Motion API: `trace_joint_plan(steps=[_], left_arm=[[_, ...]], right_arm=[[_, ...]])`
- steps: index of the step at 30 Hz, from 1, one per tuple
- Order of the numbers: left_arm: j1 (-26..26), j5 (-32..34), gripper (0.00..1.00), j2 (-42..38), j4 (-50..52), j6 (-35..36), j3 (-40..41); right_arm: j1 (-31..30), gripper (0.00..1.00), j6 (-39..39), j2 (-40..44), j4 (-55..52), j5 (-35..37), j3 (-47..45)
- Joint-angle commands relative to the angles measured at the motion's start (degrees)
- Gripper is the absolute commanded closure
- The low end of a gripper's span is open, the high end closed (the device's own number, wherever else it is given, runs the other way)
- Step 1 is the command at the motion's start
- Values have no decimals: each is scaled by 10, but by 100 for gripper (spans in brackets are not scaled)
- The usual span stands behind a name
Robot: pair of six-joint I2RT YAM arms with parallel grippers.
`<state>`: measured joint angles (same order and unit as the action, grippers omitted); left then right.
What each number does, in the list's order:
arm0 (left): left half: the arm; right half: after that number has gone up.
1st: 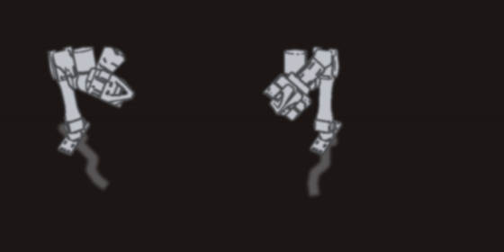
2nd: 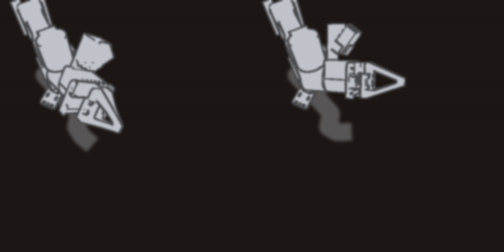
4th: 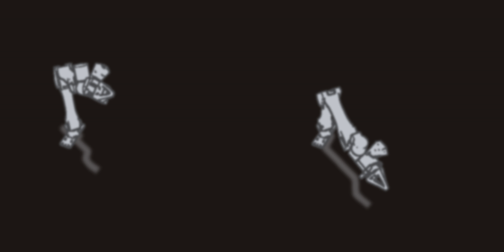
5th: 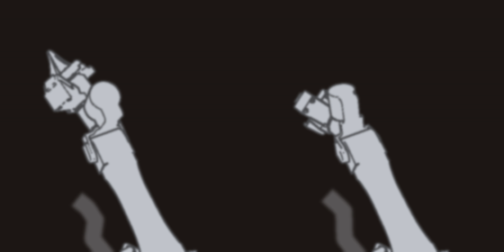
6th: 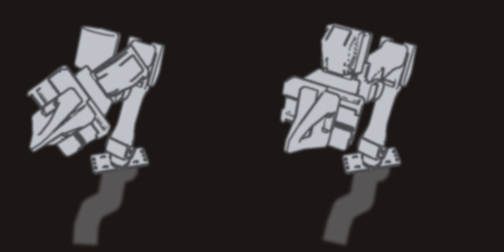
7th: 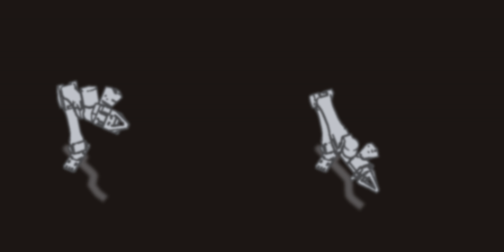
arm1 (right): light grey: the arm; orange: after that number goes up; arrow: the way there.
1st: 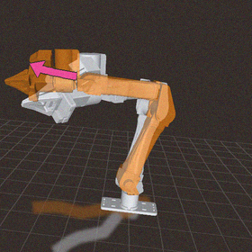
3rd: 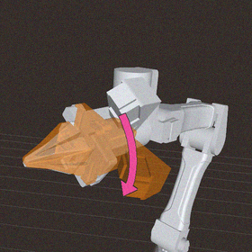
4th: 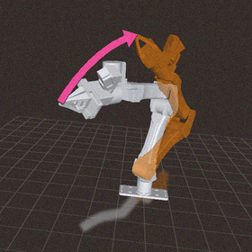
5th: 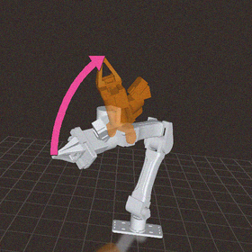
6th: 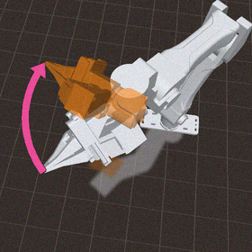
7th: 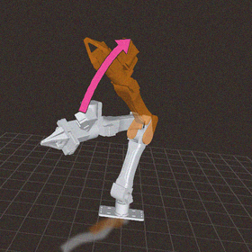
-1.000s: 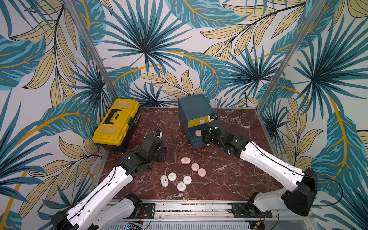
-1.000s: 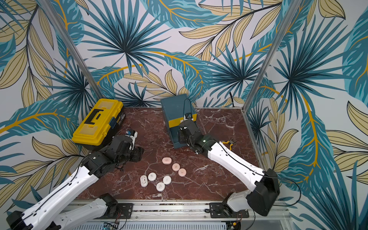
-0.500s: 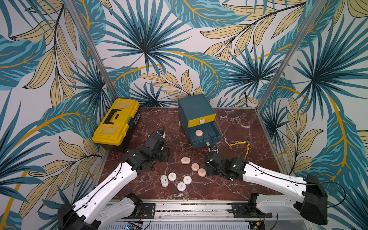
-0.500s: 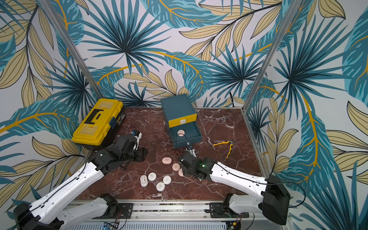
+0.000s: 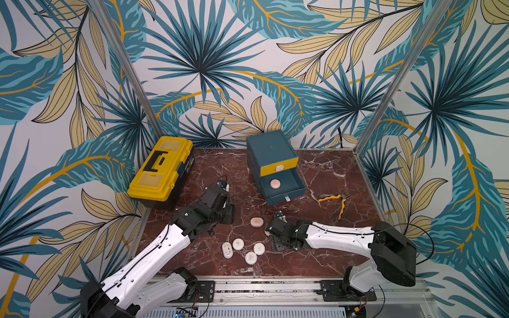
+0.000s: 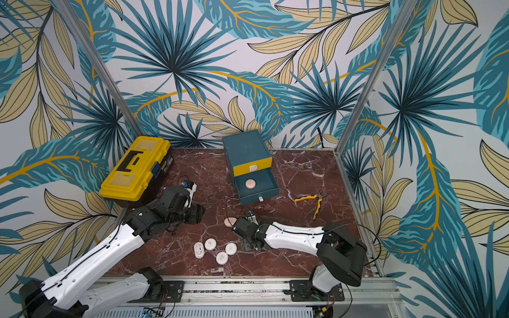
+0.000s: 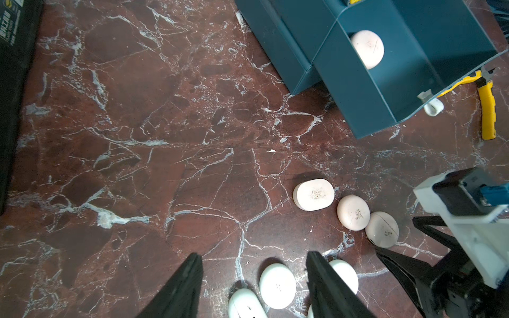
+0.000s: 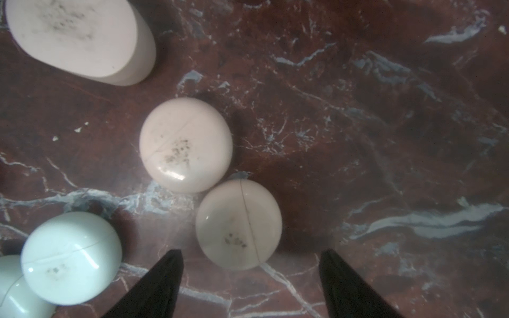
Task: Put the bluetooth earphones in the drawer according to color
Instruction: Pick up the Bluetooth earphone from the center of the board.
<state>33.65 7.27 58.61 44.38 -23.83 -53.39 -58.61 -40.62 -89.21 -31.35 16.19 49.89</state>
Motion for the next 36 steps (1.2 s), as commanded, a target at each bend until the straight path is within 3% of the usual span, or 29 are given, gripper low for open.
trace_joint_plan(steps=[1,23,28,32,36], left_arm=[[-2,4,35,-9,-3,3,11],[-1,6,35,-6,1,2,8],[-1,9,35,-10,4,1,10],[-1,11,35,-13,5,2,11],[-1,12,35,-15,5,2,10]], right_arm=[[-3,15,9,-16,3,1,17],[20,29,32,-61,28,-16,14],[24,43,34,-67,33,-19,13],[24,48,31,-46,31,-14,5],[24,51,29,28,2,-2,-8]])
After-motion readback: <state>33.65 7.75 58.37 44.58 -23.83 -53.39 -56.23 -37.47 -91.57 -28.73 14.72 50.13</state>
